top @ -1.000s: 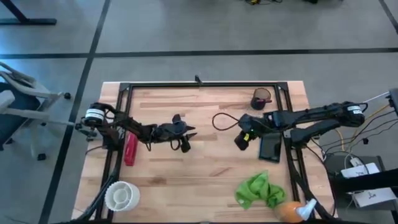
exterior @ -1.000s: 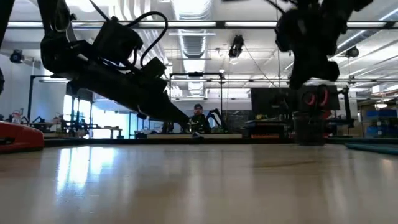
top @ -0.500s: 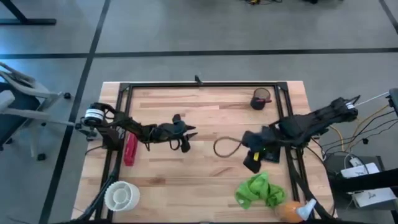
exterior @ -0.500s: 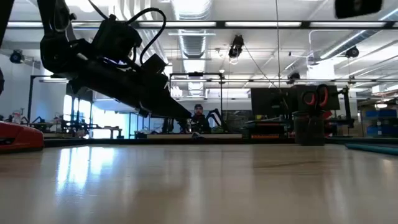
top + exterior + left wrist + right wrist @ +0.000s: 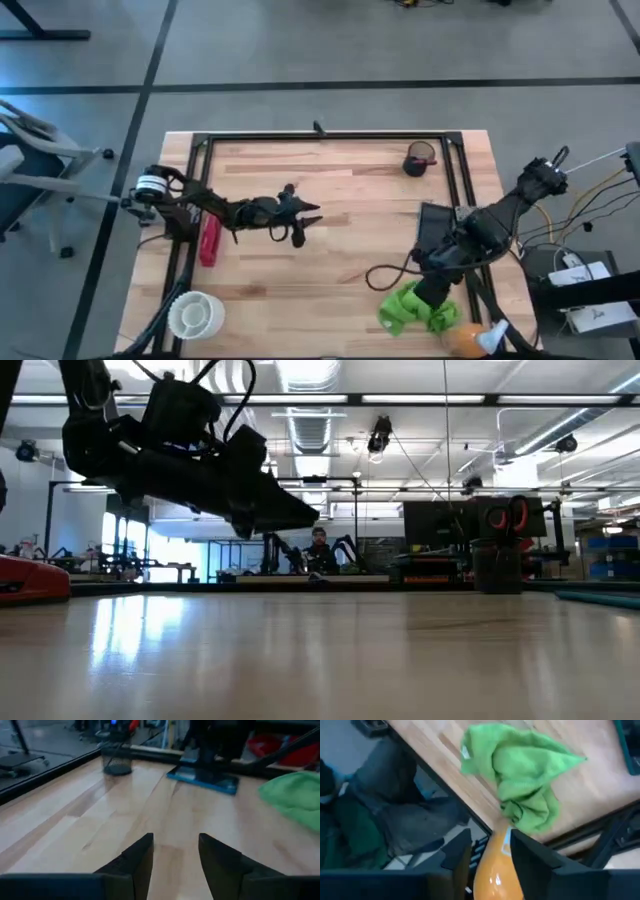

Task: Apply microfiber cloth
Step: Move the yellow spray bottle to the middle center of the table

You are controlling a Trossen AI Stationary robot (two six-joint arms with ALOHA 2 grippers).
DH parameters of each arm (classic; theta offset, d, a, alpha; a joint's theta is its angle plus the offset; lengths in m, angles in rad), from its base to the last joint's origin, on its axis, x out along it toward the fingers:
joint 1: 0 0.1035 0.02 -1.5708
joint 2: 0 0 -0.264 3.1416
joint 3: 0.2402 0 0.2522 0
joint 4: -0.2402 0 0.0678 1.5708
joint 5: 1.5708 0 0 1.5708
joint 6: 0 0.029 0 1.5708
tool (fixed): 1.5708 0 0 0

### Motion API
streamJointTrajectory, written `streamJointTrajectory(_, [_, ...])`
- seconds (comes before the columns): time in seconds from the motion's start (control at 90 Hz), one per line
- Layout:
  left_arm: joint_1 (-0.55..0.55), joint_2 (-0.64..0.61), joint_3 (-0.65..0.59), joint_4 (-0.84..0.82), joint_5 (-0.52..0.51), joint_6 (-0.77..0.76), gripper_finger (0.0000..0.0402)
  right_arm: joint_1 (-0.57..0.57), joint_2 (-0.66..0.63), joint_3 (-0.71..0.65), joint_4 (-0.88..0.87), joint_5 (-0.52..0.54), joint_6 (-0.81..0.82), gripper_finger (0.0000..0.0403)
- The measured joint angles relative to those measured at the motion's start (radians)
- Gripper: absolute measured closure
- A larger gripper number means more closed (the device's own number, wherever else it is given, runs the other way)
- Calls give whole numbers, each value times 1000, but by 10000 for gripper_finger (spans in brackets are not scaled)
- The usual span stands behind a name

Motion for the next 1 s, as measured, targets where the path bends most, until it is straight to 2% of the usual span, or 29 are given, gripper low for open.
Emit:
streamJointTrajectory(0.167, [-51, 0, 0, 45, 0, 9, 257, 70, 9, 8, 10, 1, 18, 230])
streamJointTrajectory(0.311, [-93, 0, 0, 70, -1, 11, 258, 120, 52, 30, 90, 6, -24, 213])
streamJointTrajectory(0.444, [-111, 0, 6, 76, -8, 24, 254, 159, 110, 70, 109, 6, -130, 198])
streamJointTrajectory(0.622, [-114, 0, 39, 66, -8, 52, 246, 210, 199, 135, 103, 4, -385, 184])
streamJointTrajectory(0.8, [-115, 0, 50, 58, -8, 29, 238, 249, 278, 222, 83, 6, -549, 199])
streamJointTrajectory(1.0, [-115, 0, 51, 77, -52, -29, 238, 304, 326, 342, -123, 19, -681, 245])
